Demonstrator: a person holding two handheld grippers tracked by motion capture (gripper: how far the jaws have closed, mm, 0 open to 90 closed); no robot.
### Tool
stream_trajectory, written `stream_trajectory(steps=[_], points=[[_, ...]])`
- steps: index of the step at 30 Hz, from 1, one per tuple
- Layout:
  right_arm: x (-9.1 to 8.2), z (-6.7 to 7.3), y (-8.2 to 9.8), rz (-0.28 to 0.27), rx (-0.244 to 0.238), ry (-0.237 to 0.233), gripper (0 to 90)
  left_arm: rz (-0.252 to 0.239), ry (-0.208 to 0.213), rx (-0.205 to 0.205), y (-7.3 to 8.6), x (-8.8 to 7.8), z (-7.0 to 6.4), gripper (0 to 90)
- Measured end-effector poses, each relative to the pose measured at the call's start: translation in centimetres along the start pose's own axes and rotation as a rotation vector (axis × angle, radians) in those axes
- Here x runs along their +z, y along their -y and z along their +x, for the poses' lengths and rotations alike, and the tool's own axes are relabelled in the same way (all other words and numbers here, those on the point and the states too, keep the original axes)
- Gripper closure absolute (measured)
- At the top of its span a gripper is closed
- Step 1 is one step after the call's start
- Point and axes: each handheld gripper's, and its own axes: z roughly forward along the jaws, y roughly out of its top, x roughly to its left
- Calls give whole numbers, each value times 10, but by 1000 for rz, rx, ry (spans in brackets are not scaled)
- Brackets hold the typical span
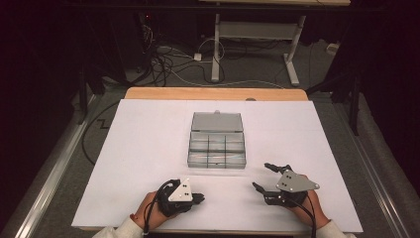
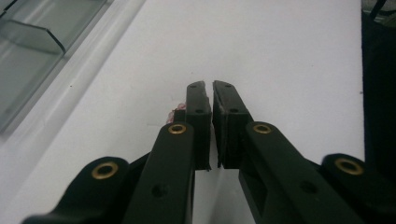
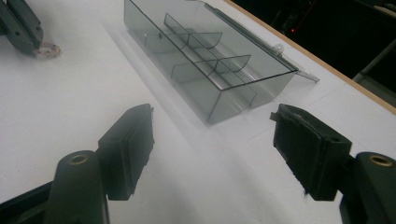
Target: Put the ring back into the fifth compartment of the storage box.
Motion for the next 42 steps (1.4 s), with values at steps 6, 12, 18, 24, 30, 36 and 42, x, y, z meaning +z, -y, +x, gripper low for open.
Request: stream_trajectory(steps=[6,12,18,24,30,36,42], points=[[-1,0,0,-4,-15,-2,292,-35,-9,17,0,-6,-3,836],[-2,-1,0,-9,-8,-6,291,-57,-30,36,-2,-11,-6,836],[-2,-2,1,-11,-6,-5,291,-82,-50,35,-3,-16,-3,836],[-2,-2,1,-11,-10,-4,290,-100,-72,42,-4,-22,-3,836],[-2,-2,1,-7,-11,-5,290,-117,-97,38,-5,-28,2,836],[-1,-3,2,-5,-12,-5,290,-132,-114,37,-5,-33,4,836],[-1,-2,2,-4,-14,-4,290,-152,-131,28,-4,-38,9,836]])
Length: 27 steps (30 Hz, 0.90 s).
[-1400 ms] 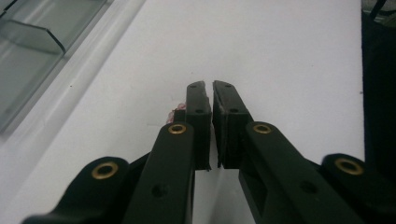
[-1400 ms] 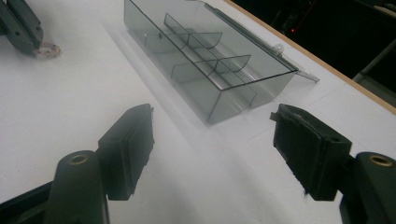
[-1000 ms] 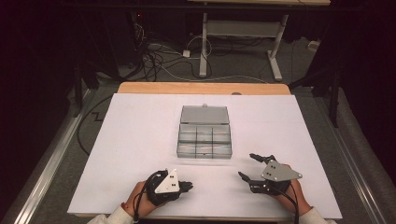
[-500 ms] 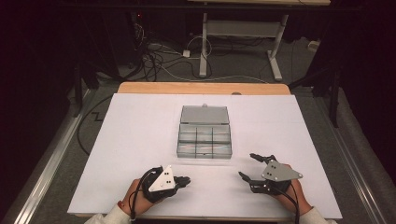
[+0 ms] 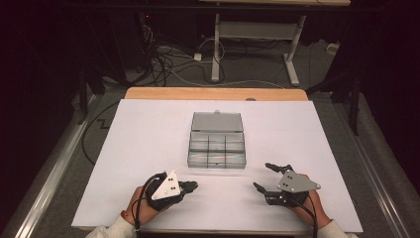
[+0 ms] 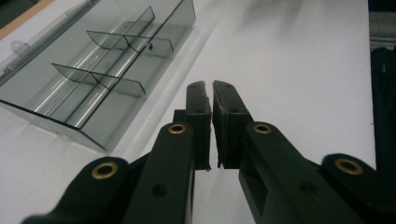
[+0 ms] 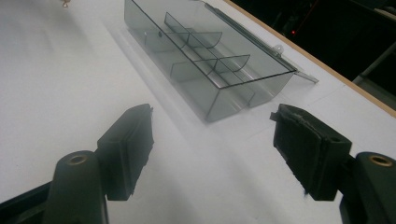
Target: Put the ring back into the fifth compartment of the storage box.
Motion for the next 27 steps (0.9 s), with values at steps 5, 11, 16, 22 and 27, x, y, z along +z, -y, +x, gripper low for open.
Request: stream_trajectory(steps=[5,11,16,22,27], points=[[0,-1,0,2,-1,2,290,-10,-15,-1,-1,-4,4,836],[1,0,0,7,-4,2,290,-33,-28,-12,-3,-8,9,836],[1,1,1,11,-4,0,290,-54,-34,-32,-5,-7,13,836],[2,1,1,12,-5,-1,288,-73,-37,-35,-11,-5,18,836],[2,0,1,4,10,10,283,-103,-36,-51,-16,-3,25,836]])
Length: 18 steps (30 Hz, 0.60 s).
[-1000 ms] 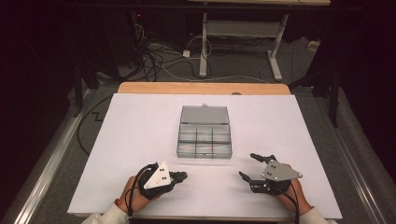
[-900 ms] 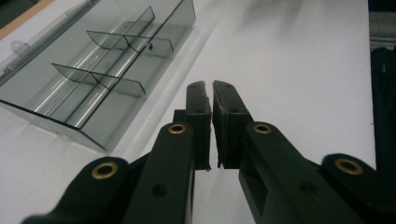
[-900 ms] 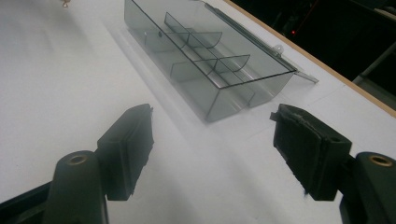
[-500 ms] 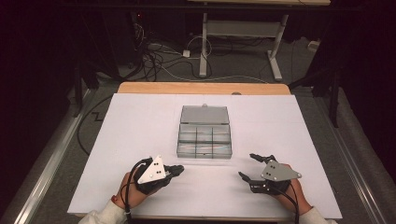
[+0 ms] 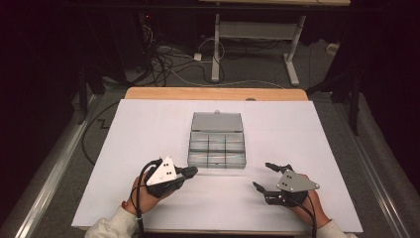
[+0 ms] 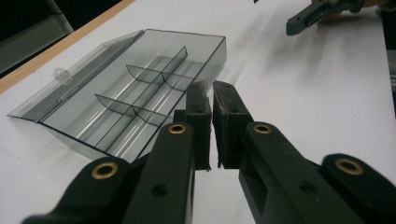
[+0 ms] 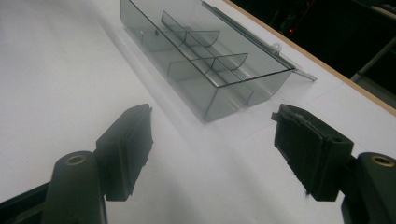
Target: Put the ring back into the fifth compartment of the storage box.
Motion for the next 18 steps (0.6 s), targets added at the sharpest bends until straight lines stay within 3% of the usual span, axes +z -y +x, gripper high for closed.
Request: stream_trajectory(steps=[18], points=[[2,2,1,12,-6,-11,277,-15,-21,-5,-11,12,13,835]])
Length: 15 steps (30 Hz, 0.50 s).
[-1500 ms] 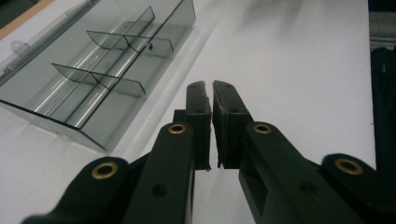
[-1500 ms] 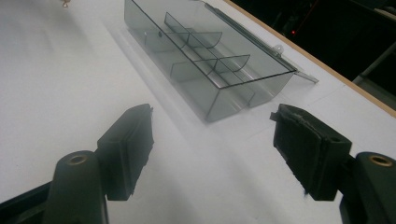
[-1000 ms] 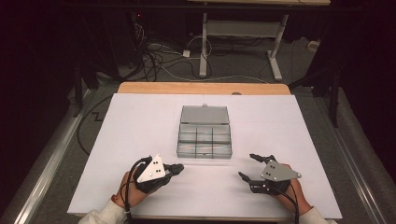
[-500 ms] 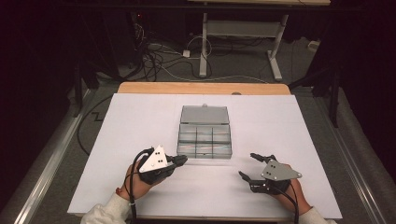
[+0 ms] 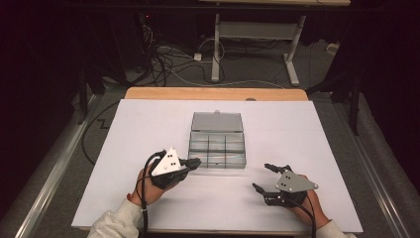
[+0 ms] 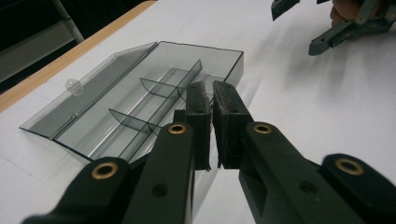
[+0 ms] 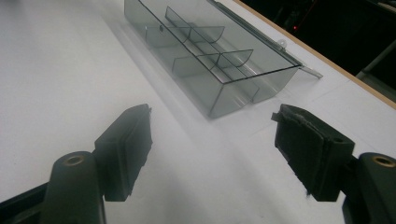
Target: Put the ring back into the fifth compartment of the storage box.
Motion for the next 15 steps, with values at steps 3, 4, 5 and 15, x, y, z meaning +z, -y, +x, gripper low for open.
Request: stream_trajectory(steps=[3,4,5,15], points=[[0,0,0,0,1,-1,277,-1,1,1,-2,3,2,835],[0,0,0,1,2,-1,277,-3,3,0,-2,5,3,835],[0,0,0,2,3,-1,277,-3,3,-1,-3,6,3,835],[1,1,1,11,-3,-9,277,-12,11,-22,-8,20,11,835]])
